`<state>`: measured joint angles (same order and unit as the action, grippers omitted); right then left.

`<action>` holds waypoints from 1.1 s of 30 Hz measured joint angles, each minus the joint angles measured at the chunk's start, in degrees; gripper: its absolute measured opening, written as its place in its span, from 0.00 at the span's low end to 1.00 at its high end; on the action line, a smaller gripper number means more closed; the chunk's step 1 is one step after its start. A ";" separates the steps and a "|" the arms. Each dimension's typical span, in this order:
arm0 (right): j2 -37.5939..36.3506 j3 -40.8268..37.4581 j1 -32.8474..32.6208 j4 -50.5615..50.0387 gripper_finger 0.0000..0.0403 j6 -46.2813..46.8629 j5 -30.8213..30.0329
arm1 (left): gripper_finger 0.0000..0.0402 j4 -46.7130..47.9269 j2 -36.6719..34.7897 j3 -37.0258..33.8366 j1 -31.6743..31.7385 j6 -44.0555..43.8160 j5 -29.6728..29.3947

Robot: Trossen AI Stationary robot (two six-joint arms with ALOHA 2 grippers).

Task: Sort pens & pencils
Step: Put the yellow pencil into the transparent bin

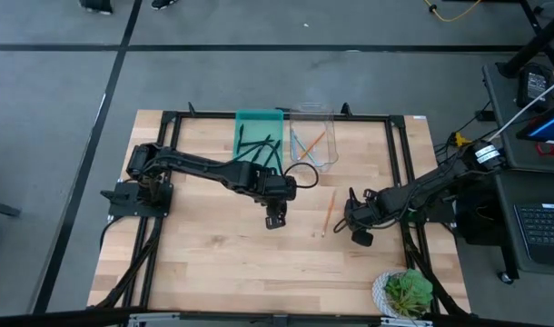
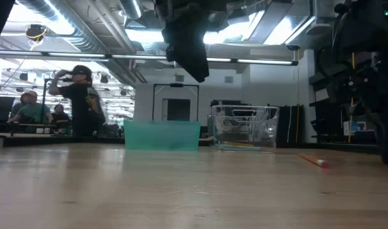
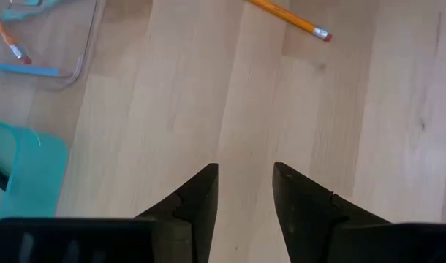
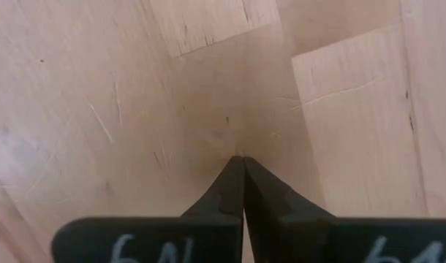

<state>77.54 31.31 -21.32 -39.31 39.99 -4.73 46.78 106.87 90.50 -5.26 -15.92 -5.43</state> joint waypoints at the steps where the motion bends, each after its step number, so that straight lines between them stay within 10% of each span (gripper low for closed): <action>1: 0.00 -0.02 0.00 -0.02 0.01 0.01 0.00 | 0.31 -0.13 0.00 0.00 0.00 0.00 0.00; 12: -4.70 3.70 0.79 0.49 0.01 -1.50 -6.97 | 0.31 -0.19 0.02 0.00 0.00 0.00 0.00; 33: -0.31 5.38 21.36 12.93 0.01 -16.57 -9.11 | 0.31 -1.54 0.04 0.00 -0.92 0.02 -0.92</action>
<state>77.23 36.69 0.04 -26.38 23.42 -13.85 45.23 106.91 90.50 -6.18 -15.90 -6.35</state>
